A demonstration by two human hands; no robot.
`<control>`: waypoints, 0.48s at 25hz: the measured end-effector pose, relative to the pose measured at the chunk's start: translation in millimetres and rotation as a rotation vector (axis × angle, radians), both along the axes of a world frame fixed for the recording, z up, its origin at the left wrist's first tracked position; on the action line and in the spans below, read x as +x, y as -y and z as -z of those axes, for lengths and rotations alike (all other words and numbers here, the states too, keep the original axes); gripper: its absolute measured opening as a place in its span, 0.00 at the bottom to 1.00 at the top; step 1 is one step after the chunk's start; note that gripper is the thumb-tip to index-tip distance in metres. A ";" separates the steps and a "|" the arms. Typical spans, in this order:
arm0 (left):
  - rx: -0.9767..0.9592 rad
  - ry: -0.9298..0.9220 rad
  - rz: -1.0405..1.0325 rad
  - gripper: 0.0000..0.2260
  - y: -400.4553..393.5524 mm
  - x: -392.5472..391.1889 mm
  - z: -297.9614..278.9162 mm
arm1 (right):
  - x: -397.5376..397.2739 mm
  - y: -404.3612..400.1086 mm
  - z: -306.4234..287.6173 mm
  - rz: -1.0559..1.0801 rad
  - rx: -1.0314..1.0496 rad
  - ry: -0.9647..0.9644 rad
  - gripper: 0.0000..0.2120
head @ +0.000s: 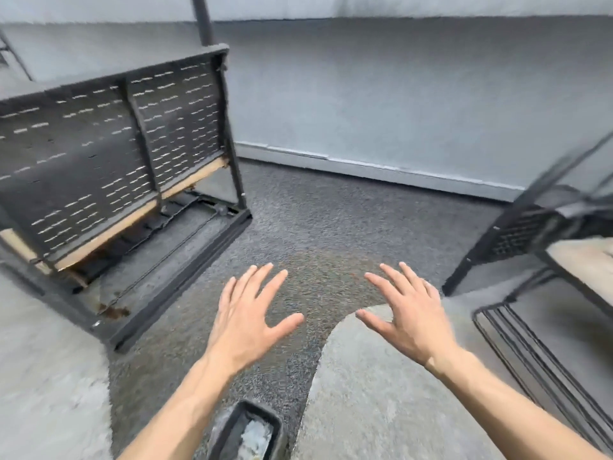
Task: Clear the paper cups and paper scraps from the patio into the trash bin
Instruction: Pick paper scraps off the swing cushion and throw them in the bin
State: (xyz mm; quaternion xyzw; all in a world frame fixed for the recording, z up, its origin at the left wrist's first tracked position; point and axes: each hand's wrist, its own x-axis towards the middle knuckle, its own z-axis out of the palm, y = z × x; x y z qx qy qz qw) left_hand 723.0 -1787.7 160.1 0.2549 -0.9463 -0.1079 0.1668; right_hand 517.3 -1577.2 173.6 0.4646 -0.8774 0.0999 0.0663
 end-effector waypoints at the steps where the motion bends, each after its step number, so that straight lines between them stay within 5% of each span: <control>1: -0.002 0.003 0.076 0.36 -10.4 -13.5 0.7 | 4.8 -26.8 -0.4 0.080 -0.003 0.009 0.34; 12: 0.021 -0.072 0.806 0.36 -229.2 -142.4 -19.1 | 84.6 -318.6 -24.1 0.843 -0.001 0.004 0.34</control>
